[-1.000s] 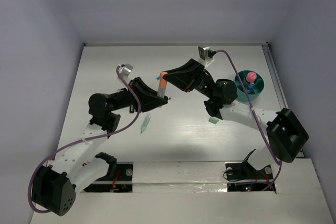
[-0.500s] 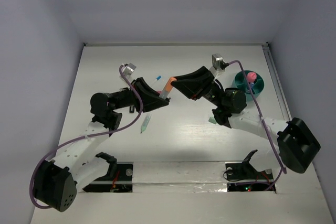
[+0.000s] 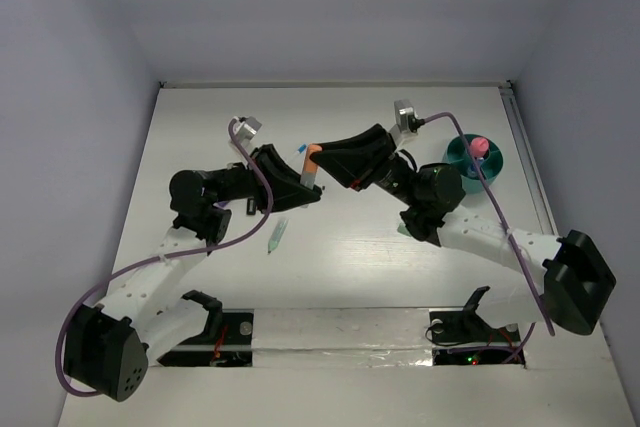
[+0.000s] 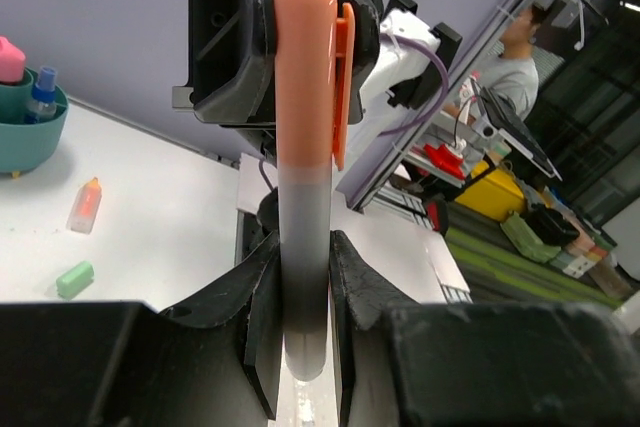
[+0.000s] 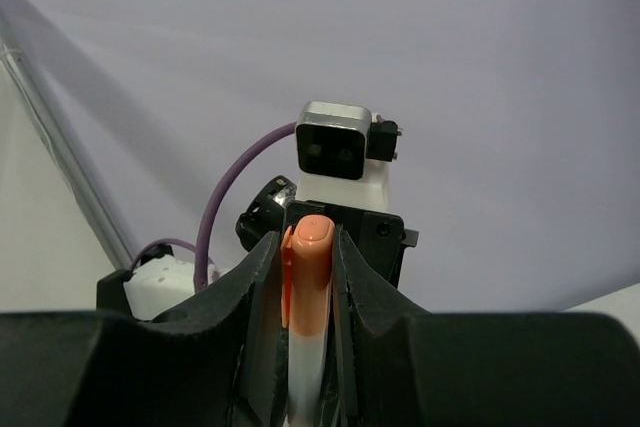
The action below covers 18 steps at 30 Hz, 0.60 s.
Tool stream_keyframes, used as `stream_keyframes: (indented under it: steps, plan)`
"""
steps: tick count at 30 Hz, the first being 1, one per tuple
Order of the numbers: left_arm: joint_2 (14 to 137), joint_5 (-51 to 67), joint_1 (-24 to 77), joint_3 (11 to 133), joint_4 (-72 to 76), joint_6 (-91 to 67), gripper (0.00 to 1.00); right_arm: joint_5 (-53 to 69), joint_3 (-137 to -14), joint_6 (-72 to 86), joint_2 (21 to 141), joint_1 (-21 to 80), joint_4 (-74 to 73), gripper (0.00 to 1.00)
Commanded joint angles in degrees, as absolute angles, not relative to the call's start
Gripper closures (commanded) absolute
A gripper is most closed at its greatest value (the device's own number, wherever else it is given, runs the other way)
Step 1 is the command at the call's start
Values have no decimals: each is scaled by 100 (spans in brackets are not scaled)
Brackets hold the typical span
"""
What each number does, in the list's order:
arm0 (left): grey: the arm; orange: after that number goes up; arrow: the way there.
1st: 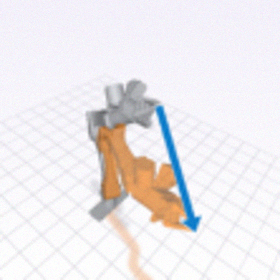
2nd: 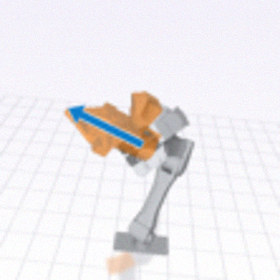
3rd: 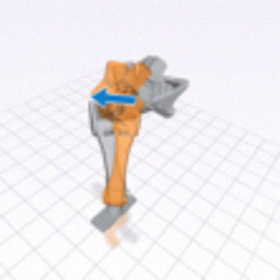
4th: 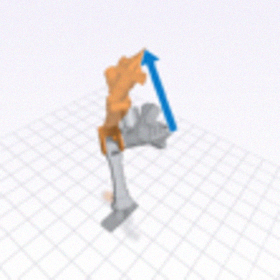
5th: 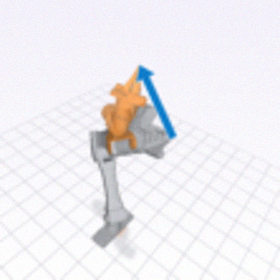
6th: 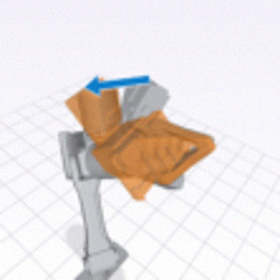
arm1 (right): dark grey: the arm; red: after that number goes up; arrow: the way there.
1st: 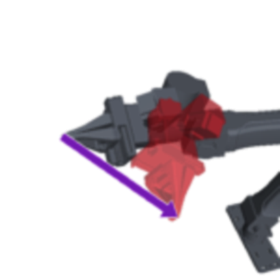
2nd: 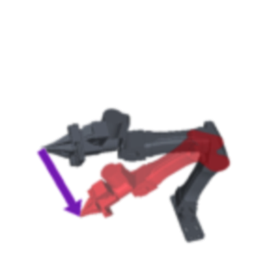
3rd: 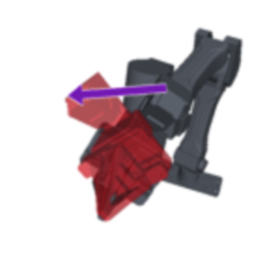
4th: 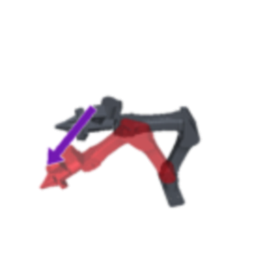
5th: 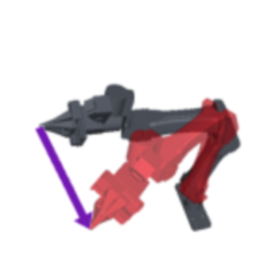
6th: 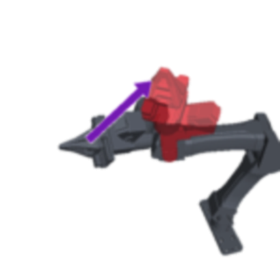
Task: Sort the stationery into containers
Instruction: Close the pen cap on the pen.
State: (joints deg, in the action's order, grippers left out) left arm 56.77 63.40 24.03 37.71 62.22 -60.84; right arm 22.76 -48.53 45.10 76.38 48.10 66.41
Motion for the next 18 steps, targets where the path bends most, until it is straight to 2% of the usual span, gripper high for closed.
stream_keyframes:
  steps: [1, 8, 18]
  plan:
    - [5467, 5229, 2435, 4640, 7040, -5933, 100, 3350, -4237, 3903, 8147, 5379, 4202, 100]
    - [5142, 5185, 2435, 4930, 5899, -5186, 100, 2760, -3648, 3507, 7858, 5440, 3428, 100]
    - [5335, 5168, 2435, 5168, 5774, -5142, 100, 2487, -3366, 3296, 7655, 5651, 2962, 100]
